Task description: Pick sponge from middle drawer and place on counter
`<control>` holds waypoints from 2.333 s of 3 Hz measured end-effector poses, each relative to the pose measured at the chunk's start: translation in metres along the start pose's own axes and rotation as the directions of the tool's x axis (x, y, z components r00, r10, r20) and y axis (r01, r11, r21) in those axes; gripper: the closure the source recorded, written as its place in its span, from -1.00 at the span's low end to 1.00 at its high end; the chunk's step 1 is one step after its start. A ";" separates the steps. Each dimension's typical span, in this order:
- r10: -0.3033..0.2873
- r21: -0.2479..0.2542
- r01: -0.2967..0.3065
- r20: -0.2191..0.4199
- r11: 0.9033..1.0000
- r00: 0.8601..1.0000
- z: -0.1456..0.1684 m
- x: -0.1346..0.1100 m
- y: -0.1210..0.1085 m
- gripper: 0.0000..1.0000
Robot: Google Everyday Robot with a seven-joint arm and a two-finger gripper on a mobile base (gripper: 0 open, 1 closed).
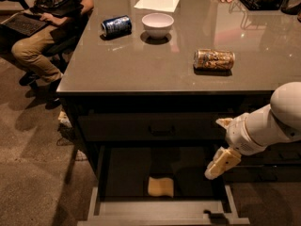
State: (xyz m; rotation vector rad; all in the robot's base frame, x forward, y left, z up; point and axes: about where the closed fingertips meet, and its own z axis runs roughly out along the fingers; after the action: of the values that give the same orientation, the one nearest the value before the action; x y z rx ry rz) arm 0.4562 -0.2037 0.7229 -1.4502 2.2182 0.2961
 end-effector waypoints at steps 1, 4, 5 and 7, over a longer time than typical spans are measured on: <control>0.010 -0.039 -0.009 0.004 0.999 1.000 0.027 0.011 0.003 -1.00; 0.021 -0.143 -0.009 0.085 0.990 0.996 0.128 0.038 0.019 -1.00; 0.025 -0.166 -0.009 0.095 0.986 0.995 0.155 0.048 0.017 -1.00; -0.016 -0.151 0.032 0.109 0.988 0.994 0.220 0.057 0.014 -1.00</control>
Offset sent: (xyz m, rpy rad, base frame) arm 0.0026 0.0108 -0.1096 0.1196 0.1061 0.0273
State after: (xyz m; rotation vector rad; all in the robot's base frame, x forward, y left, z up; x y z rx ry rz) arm 0.4829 -0.1506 0.5031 -1.5015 2.1295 0.5336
